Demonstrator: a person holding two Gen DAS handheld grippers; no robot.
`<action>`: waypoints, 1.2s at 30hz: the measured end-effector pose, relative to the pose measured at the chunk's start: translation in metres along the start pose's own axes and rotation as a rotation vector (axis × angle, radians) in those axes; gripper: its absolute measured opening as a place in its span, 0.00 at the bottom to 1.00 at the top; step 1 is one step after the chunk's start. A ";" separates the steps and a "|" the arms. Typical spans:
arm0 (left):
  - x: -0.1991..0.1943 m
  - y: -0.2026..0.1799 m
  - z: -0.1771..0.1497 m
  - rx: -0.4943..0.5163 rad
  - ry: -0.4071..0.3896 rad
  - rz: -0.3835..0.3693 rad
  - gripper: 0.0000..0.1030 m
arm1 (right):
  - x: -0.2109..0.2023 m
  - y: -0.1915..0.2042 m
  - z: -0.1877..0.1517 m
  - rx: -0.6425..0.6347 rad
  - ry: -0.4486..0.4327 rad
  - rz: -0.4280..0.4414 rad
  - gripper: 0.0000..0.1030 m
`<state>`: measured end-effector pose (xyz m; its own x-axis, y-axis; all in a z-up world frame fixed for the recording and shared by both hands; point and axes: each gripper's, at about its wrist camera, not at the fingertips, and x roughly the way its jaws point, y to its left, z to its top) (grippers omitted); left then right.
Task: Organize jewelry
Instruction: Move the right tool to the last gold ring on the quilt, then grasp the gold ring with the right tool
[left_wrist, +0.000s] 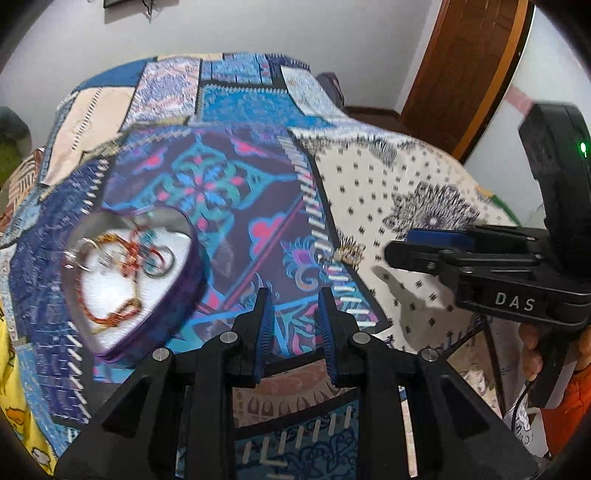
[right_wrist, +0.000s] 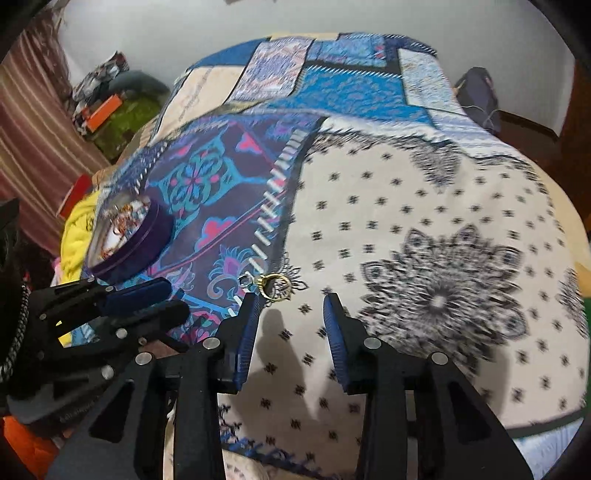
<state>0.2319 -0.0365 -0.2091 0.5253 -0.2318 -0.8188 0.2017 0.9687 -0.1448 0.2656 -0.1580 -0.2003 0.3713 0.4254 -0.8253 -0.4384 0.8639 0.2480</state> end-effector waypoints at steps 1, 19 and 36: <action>0.004 -0.001 -0.001 0.002 0.009 -0.001 0.24 | 0.004 0.002 0.000 -0.014 0.004 -0.004 0.32; 0.027 -0.002 0.008 0.006 0.039 -0.036 0.24 | 0.013 0.002 -0.001 -0.020 -0.039 -0.036 0.17; 0.052 -0.026 0.029 0.101 0.074 -0.016 0.24 | -0.020 -0.006 -0.004 0.048 -0.132 -0.029 0.17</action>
<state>0.2778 -0.0761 -0.2317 0.4595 -0.2366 -0.8561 0.2938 0.9501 -0.1048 0.2576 -0.1733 -0.1874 0.4887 0.4292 -0.7596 -0.3877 0.8868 0.2516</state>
